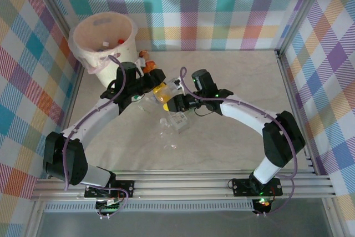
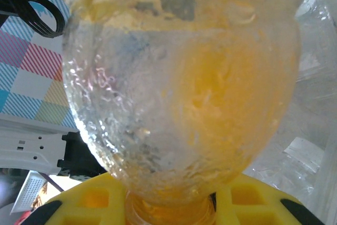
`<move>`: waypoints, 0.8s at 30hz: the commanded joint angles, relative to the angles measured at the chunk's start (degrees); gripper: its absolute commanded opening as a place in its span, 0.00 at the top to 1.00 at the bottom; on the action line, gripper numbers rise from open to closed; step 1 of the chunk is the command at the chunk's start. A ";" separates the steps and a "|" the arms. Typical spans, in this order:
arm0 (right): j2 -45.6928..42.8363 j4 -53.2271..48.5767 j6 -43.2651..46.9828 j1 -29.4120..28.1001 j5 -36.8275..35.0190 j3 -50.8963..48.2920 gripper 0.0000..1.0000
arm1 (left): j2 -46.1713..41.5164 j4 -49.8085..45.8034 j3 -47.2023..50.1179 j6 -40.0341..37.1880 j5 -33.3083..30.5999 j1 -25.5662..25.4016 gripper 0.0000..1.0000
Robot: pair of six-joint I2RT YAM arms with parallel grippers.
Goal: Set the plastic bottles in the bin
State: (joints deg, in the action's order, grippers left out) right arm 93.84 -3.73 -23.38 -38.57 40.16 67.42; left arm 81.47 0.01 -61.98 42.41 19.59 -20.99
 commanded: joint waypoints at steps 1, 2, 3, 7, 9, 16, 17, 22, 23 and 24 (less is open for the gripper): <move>0.19 -0.18 -0.75 -0.11 4.12 1.62 0.78 | -2.10 0.45 1.07 -3.37 0.49 -0.80 0.48; 0.20 -1.13 -0.34 -0.09 4.16 2.08 0.75 | -2.15 0.66 1.12 -3.59 0.56 -0.80 0.49; 0.13 -2.25 0.18 -0.10 4.14 2.42 0.72 | -2.26 1.02 1.32 -3.73 0.23 -0.79 0.50; -0.81 -6.42 2.95 -0.04 3.32 4.15 0.51 | -2.89 2.08 2.25 -3.65 -2.04 -0.79 0.51; -1.52 -8.96 4.81 -0.01 1.57 4.90 0.43 | -3.24 1.92 2.38 -3.51 -3.24 -0.80 0.52; -5.60 -13.52 8.71 0.41 -7.02 4.75 0.22 | -4.68 1.30 2.92 -3.62 -6.62 -0.72 0.52; -6.13 -13.67 8.94 0.42 -7.52 4.74 0.18 | -4.83 1.18 3.00 -3.65 -6.82 -0.73 0.52; -9.45 -15.69 10.78 0.53 -14.08 4.61 0.00 | -5.99 0.28 3.17 -3.60 -9.13 -0.37 0.53; -10.13 -15.97 10.90 0.56 -16.38 4.44 0.00 | -6.17 0.02 3.09 -3.68 -9.41 -0.22 0.54; -11.11 -16.14 11.05 0.53 -19.36 3.94 0.00 | -6.42 -0.37 2.94 -3.79 -9.77 -0.11 0.54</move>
State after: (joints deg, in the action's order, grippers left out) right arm 85.43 -18.00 -14.46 -38.22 27.81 71.00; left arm 77.14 0.03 -59.27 39.59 11.81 -21.34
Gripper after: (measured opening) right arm 0.996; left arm 0.469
